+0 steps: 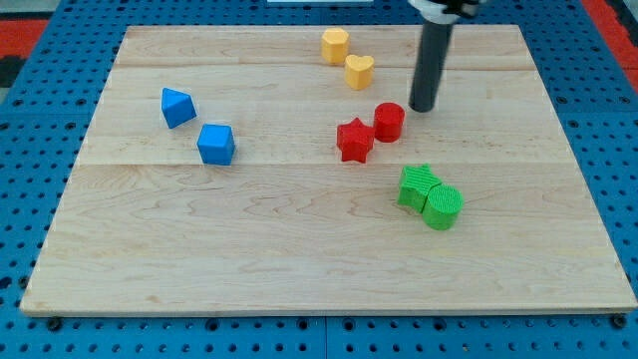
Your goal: Adjust the red circle and heart to the top of the red star
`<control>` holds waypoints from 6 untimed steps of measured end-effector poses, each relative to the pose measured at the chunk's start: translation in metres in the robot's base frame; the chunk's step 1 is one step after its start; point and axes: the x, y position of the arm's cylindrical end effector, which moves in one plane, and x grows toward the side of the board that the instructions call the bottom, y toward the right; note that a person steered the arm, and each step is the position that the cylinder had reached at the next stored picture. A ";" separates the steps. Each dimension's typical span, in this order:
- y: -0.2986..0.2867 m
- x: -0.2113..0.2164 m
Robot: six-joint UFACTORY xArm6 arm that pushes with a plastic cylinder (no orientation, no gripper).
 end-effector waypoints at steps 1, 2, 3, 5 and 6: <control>-0.006 0.041; -0.035 0.028; -0.064 -0.008; -0.010 -0.039; -0.020 -0.061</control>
